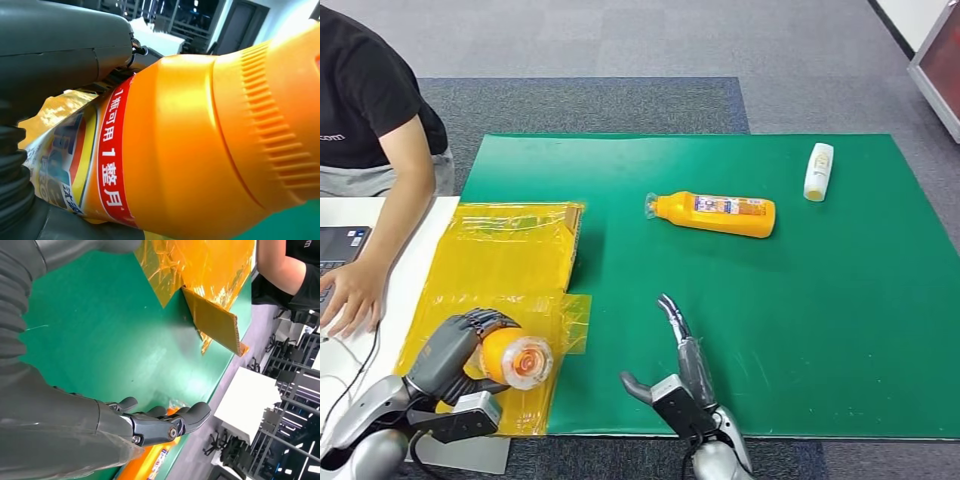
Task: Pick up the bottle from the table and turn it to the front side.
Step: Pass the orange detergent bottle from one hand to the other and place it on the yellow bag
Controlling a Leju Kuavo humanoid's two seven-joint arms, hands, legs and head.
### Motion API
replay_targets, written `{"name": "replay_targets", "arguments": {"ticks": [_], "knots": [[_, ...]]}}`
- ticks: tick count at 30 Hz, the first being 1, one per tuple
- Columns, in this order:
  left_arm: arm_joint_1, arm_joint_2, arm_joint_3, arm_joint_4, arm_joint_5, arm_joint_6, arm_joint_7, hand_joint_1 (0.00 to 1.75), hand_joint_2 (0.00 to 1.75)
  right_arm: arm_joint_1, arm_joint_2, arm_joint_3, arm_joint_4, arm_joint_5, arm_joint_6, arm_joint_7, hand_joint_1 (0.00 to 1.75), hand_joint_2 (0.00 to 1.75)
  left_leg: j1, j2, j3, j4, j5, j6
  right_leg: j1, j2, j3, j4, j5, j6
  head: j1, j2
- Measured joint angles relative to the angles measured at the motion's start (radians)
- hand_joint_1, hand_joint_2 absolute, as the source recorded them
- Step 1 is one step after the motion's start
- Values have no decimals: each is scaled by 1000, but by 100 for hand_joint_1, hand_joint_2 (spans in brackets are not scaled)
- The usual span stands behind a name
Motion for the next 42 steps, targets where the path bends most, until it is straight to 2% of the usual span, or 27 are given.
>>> {"name": "replay_targets", "arguments": {"ticks": [6, 12, 28, 42], "knots": [[-21, -3, -7, 14, -15, -4, 0, 175, 175, -1, 7, -1, 0, 6, 16, -3, 0, 175, 0, 0, 0, 0, 0, 0, 0, 0, 0, 0, 0, 0, 0, 0], [-82, -27, -26, 62, -9, -5, -2, 175, 175, -6, 9, 0, 1, 11, 28, -7, 0, 175, 0, 0, 0, 0, 0, 0, 0, 0, 0, 0, 0, 0, 0, 0], [-247, -93, -60, 287, 75, -38, -3, 175, 175, -31, 12, 20, 27, 4, 40, -11, 0, 175, 0, 0, 0, 0, 1, 0, 0, 0, 0, 0, 1, 1, 0, 0], [-304, -118, -76, 391, 78, -61, -27, 175, 175, -50, 14, 36, 65, -8, 43, 0, 0, 175, 0, 0, 0, 0, 4, 0, 0, 0, 0, 0, 4, 0, 0, 0]]}}
